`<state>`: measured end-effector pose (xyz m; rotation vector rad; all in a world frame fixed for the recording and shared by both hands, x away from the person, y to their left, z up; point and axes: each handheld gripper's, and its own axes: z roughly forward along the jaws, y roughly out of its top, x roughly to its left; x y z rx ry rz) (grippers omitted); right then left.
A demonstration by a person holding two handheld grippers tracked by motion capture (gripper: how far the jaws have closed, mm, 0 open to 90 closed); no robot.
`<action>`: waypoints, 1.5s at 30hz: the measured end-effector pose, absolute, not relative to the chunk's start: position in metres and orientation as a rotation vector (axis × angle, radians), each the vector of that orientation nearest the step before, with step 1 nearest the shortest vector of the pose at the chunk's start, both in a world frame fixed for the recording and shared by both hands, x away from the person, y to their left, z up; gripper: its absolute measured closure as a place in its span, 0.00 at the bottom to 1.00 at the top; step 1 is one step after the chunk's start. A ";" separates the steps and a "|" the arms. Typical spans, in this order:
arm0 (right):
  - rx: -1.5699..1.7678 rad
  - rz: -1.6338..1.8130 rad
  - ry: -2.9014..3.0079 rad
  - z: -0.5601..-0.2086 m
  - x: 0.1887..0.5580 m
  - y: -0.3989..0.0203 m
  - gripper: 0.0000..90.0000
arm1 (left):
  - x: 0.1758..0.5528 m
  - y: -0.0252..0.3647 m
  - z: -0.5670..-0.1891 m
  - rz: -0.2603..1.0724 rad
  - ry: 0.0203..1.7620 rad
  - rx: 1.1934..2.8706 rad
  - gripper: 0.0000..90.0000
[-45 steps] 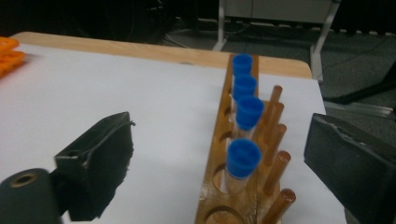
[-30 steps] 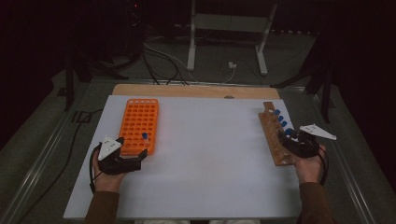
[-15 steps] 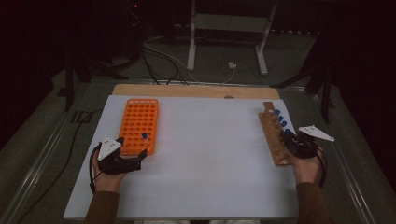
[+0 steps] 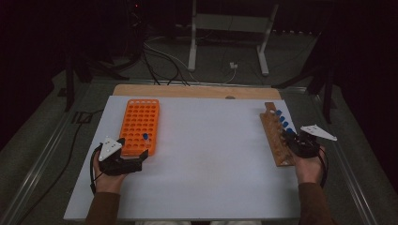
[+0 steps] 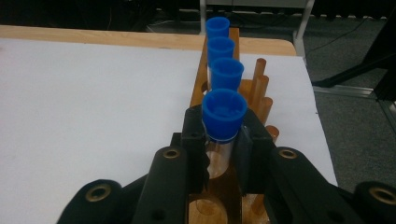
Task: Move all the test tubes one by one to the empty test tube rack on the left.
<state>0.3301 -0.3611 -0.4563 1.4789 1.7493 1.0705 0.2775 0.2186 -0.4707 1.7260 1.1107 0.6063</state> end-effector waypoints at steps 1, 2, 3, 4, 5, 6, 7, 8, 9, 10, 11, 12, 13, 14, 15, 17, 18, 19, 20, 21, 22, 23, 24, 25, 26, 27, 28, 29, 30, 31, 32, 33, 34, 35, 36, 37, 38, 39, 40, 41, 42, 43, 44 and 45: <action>1.478 1.075 1.747 -0.455 0.330 -0.361 0.85 | 0.278 0.218 -0.471 0.606 1.111 1.725 0.01; 1.477 1.076 1.747 -0.454 0.330 -0.362 0.85 | 0.278 0.218 -0.471 0.605 1.111 1.725 0.01; 1.477 1.081 1.744 -0.453 0.329 -0.362 0.85 | 0.278 0.218 -0.471 0.605 1.111 1.726 0.01; 1.475 1.083 1.742 -0.452 0.329 -0.362 0.85 | 0.278 0.218 -0.471 0.605 1.111 1.726 0.01; 1.470 1.085 1.742 -0.450 0.329 -0.362 0.85 | 0.278 0.218 -0.471 0.605 1.110 1.726 0.01; 1.465 1.086 1.742 -0.448 0.329 -0.362 0.85 | 0.278 0.218 -0.471 0.604 1.110 1.726 0.01; 1.460 1.086 1.740 -0.446 0.328 -0.362 0.85 | 0.278 0.218 -0.471 0.602 1.109 1.727 0.01; 1.457 1.089 1.740 -0.444 0.328 -0.362 0.85 | 0.278 0.218 -0.471 0.602 1.109 1.726 0.01; 1.454 1.094 1.737 -0.442 0.328 -0.362 0.85 | 0.278 0.218 -0.471 0.601 1.109 1.727 0.01; 1.447 1.094 1.736 -0.440 0.327 -0.362 0.85 | 0.278 0.218 -0.471 0.599 1.109 1.726 0.01; 1.443 1.095 1.735 -0.437 0.327 -0.362 0.85 | 0.278 0.218 -0.471 0.598 1.108 1.727 0.01; 1.437 1.097 1.735 -0.435 0.327 -0.362 0.85 | 0.278 0.218 -0.470 0.598 1.108 1.725 0.01; 1.432 1.099 1.737 -0.433 0.327 -0.361 0.85 | 0.278 0.218 -0.470 0.598 1.108 1.725 0.01; 1.423 1.099 1.738 -0.430 0.327 -0.361 0.85 | 0.278 0.218 -0.470 0.597 1.109 1.724 0.01; 1.416 1.102 1.738 -0.428 0.326 -0.361 0.85 | 0.278 0.218 -0.470 0.595 1.109 1.723 0.01; 1.403 1.104 1.736 -0.423 0.326 -0.360 0.85 | 0.278 0.219 -0.470 0.593 1.111 1.722 0.01; 1.399 1.107 1.735 -0.420 0.325 -0.360 0.85 | 0.278 0.219 -0.470 0.591 1.111 1.721 0.01; 1.392 1.107 1.734 -0.418 0.325 -0.360 0.85 | 0.278 0.220 -0.469 0.591 1.111 1.719 0.01; 1.384 1.108 1.734 -0.415 0.324 -0.360 0.85 | 0.278 0.220 -0.469 0.590 1.111 1.718 0.01; 1.379 1.107 1.734 -0.412 0.324 -0.359 0.85 | 0.278 0.220 -0.468 0.591 1.110 1.720 0.01; 1.369 1.111 1.732 -0.410 0.323 -0.359 0.85 | 0.278 0.220 -0.468 0.591 1.110 1.718 0.01; 1.364 1.116 1.730 -0.407 0.322 -0.359 0.85 | 0.278 0.221 -0.467 0.593 1.107 1.718 0.01; 1.357 1.119 1.730 -0.404 0.321 -0.358 0.85 | 0.278 0.221 -0.467 0.593 1.105 1.719 0.01; 1.349 1.123 1.729 -0.402 0.321 -0.358 0.85 | 0.277 0.221 -0.466 0.597 1.106 1.715 0.01; 1.342 1.125 1.730 -0.400 0.320 -0.357 0.85 | 0.277 0.221 -0.466 0.600 1.104 1.715 0.01; 1.333 1.127 1.732 -0.398 0.319 -0.357 0.85 | 0.277 0.222 -0.465 0.602 1.105 1.715 0.01; 1.331 1.131 1.732 -0.396 0.319 -0.356 0.85 | 0.277 0.222 -0.465 0.604 1.108 1.714 0.01; 1.324 1.136 1.732 -0.394 0.318 -0.355 0.85 | 0.277 0.222 -0.465 0.607 1.109 1.713 0.01; 1.317 1.140 1.734 -0.393 0.318 -0.354 0.85 | 0.277 0.222 -0.465 0.607 1.110 1.712 0.01; 1.314 1.144 1.738 -0.392 0.317 -0.352 0.85 | 0.277 0.222 -0.465 0.607 1.110 1.708 0.01; 1.307 1.147 1.743 -0.391 0.317 -0.351 0.85 | 0.277 0.222 -0.465 0.608 1.109 1.705 0.01; 1.302 1.151 1.748 -0.391 0.317 -0.349 0.85 | 0.277 0.222 -0.464 0.607 1.107 1.704 0.01; 1.297 1.158 1.756 -0.390 0.317 -0.347 0.85 | 0.277 0.222 -0.464 0.608 1.107 1.702 0.01; 1.294 1.165 1.760 -0.390 0.317 -0.345 0.85 | 0.277 0.222 -0.464 0.604 1.105 1.700 0.01; 1.289 1.169 1.765 -0.390 0.318 -0.344 0.85 | 0.277 0.222 -0.464 0.603 1.101 1.697 0.01; 1.286 1.174 1.770 -0.390 0.318 -0.342 0.85 | 0.277 0.222 -0.464 0.608 1.097 1.700 0.01; 1.282 1.179 1.775 -0.390 0.318 -0.340 0.85 | 0.277 0.222 -0.464 0.613 1.092 1.698 0.01; 1.280 1.185 1.781 -0.391 0.318 -0.338 0.85 | 0.277 0.222 -0.464 0.613 1.088 1.696 0.01; 1.275 1.189 1.787 -0.391 0.319 -0.335 0.85 | 0.277 0.222 -0.464 0.616 1.085 1.692 0.01; 1.270 1.190 1.794 -0.391 0.319 -0.333 0.85 | 0.276 0.222 -0.464 0.623 1.085 1.691 0.01; 1.266 1.193 1.801 -0.391 0.319 -0.330 0.85 | 0.276 0.222 -0.464 0.627 1.084 1.691 0.01; 1.258 1.197 1.808 -0.392 0.319 -0.328 0.85 | 0.276 0.222 -0.464 0.628 1.087 1.688 0.01; 1.256 1.200 1.815 -0.392 0.320 -0.325 0.85 | 0.276 0.222 -0.463 0.626 1.093 1.687 0.01; 1.250 1.202 1.824 -0.393 0.320 -0.322 0.85 | 0.276 0.222 -0.463 0.621 1.099 1.688 0.01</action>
